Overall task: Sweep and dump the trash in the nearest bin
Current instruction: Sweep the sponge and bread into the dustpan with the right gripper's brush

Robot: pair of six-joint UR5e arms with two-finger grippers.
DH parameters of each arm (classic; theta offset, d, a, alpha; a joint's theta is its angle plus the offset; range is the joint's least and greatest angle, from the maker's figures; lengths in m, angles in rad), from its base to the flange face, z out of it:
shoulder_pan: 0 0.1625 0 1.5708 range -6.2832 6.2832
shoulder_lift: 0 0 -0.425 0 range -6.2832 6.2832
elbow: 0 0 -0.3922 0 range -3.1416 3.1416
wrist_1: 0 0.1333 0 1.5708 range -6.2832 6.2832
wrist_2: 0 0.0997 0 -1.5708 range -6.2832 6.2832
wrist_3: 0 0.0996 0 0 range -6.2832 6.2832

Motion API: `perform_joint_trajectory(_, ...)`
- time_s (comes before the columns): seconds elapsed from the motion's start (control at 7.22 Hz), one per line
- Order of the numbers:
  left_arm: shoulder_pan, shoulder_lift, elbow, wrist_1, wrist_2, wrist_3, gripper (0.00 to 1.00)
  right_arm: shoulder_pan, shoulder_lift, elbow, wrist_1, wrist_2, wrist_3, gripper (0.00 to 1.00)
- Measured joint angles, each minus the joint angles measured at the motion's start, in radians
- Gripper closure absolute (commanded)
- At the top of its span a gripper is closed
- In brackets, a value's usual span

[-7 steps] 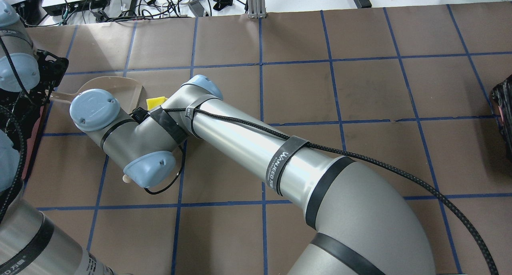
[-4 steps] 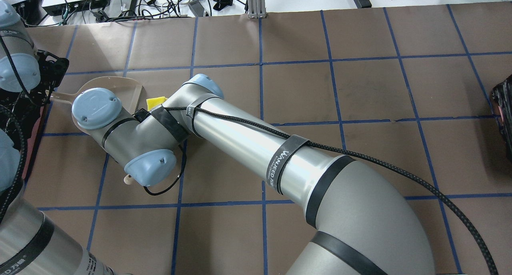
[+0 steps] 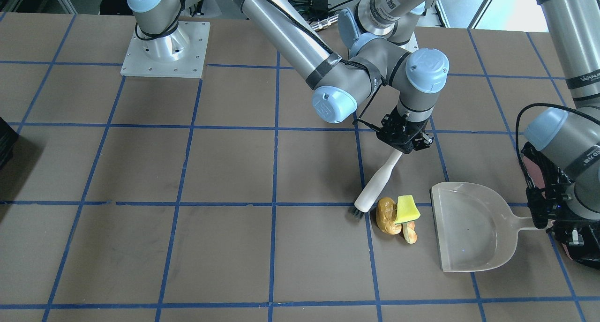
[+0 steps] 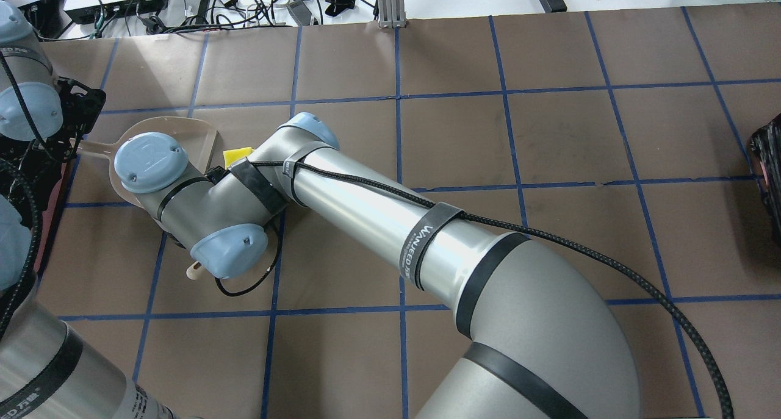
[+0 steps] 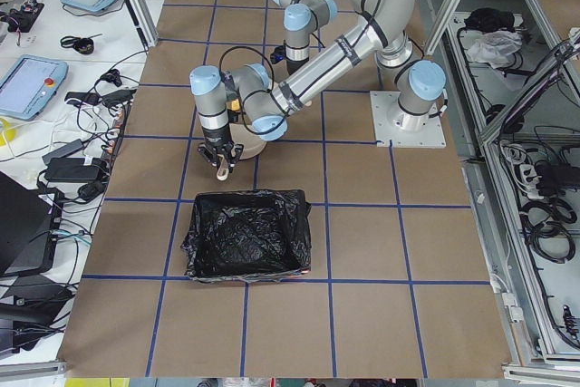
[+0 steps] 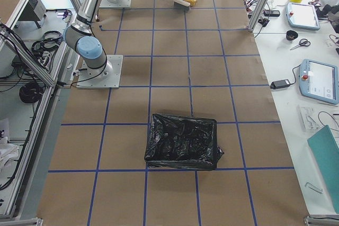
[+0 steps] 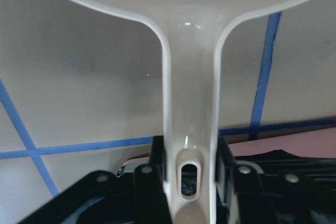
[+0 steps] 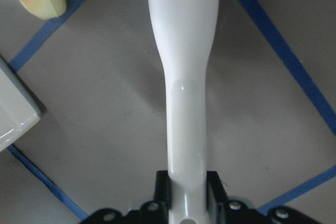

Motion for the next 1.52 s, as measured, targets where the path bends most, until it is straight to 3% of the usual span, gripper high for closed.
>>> perform_joint_trajectory(0.28, 0.0, 0.0, 0.0, 0.0, 0.0, 0.0, 1.0, -0.005, 0.04, -0.056, 0.0, 0.015, -0.031, 1.0)
perform_joint_trajectory(0.69, 0.0, -0.001, 0.0, 0.0, 0.0, 0.0, 1.0, -0.026, 0.104, -0.152, 0.0, 0.102, -0.249, 1.0)
perform_joint_trajectory(1.11, 0.0, -0.001, 0.0, 0.0, 0.0, 0.0, 1.0, -0.032, 0.151, -0.211, 0.0, 0.139, -0.607, 1.0)
perform_joint_trajectory(1.52, 0.0, -0.001, 0.0, 0.0, 0.0, 0.0, 1.0, -0.065, 0.17, -0.246, 0.004, 0.233, -0.935, 1.0)
